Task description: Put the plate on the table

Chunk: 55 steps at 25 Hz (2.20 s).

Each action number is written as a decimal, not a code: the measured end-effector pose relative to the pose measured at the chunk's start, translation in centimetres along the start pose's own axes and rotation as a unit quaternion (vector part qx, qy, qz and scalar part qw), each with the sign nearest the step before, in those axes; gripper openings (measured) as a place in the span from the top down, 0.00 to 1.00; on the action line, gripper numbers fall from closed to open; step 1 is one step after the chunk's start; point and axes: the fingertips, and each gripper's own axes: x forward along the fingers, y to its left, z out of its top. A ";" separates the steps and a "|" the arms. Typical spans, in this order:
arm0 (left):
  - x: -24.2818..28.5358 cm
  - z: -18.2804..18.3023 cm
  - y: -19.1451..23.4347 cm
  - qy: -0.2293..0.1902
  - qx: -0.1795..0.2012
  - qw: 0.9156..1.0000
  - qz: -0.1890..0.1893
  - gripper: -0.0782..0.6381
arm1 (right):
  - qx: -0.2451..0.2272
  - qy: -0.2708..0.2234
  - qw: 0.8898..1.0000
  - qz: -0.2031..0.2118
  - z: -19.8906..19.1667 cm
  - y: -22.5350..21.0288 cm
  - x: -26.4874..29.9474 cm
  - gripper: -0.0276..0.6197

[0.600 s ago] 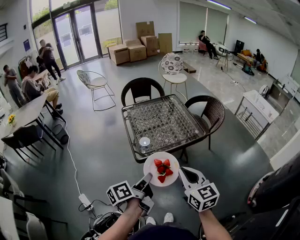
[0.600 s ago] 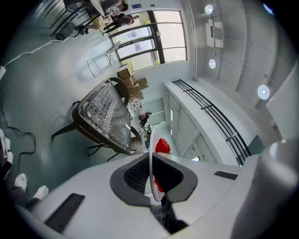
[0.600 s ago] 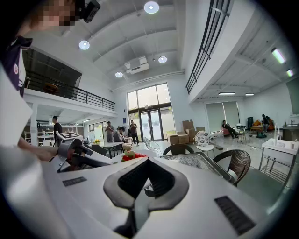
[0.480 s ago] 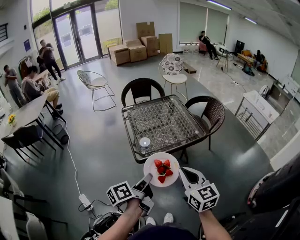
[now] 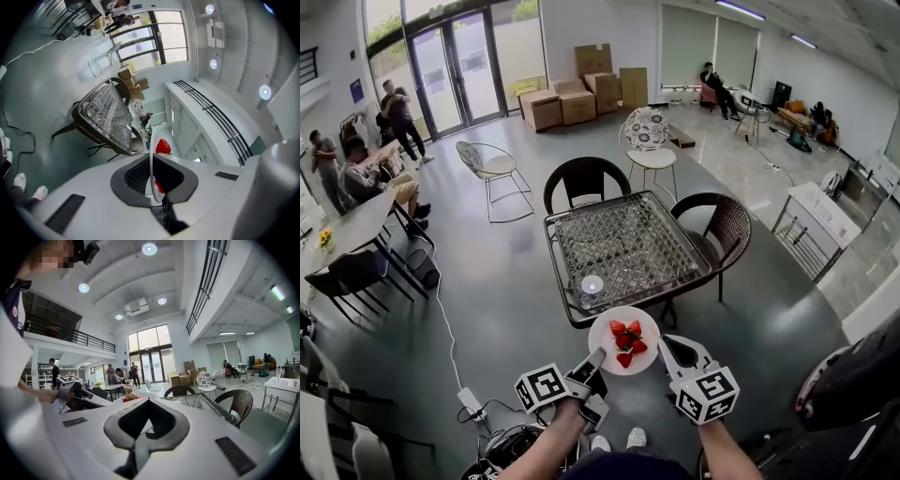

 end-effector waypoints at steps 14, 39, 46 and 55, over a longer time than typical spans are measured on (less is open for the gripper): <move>4.1 -0.7 -0.2 -0.014 0.004 1.000 0.012 0.87 | -0.001 -0.010 1.000 0.022 0.5 -4.2 0.8 0.95; 17.1 9.6 2.6 0.004 -0.005 1.000 0.006 0.87 | 0.000 -0.007 1.000 0.003 3.0 -13.9 13.1 0.95; 22.2 15.6 4.1 0.026 -0.002 1.000 0.007 0.87 | 0.000 0.011 1.000 -0.015 4.2 -16.6 20.1 0.95; 26.9 21.1 5.1 0.055 -0.007 0.998 0.008 0.87 | 0.008 0.014 0.999 -0.041 5.8 -19.5 26.7 0.95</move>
